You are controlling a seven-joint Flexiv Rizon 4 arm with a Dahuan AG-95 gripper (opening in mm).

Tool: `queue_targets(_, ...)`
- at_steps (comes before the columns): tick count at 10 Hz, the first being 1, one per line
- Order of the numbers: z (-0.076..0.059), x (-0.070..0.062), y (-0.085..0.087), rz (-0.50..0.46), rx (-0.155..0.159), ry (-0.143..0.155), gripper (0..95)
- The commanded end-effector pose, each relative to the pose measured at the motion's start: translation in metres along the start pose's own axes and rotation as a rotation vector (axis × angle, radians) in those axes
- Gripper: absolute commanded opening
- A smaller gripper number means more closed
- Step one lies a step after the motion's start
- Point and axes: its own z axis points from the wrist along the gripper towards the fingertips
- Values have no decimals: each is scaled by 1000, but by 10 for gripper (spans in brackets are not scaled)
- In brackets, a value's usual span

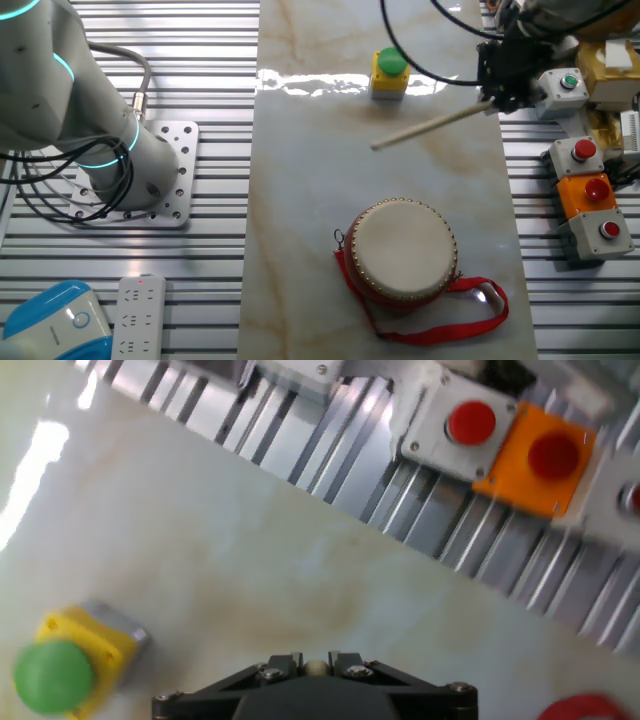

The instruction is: Play the drum

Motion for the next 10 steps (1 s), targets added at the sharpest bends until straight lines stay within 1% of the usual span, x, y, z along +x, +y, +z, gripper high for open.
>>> queue_targets(1,32,-4,11,163,-32,-4,0)
queue_targets(2,45,0,6,150,-34,-4,0)
queue_targets(3,53,4,3,142,-34,-4,0)
queue_targets(4,58,10,0,112,-30,-1,0)
queue_targets(6,65,20,-4,6,-27,-1,0)
queue_targets(7,68,25,-7,-65,-24,-3,0)
queue_targets(8,74,35,-10,-158,-9,-3,0)
queue_targets(9,77,40,-12,-210,-11,-9,0)
queue_targets(10,79,44,-13,-270,-9,-7,0)
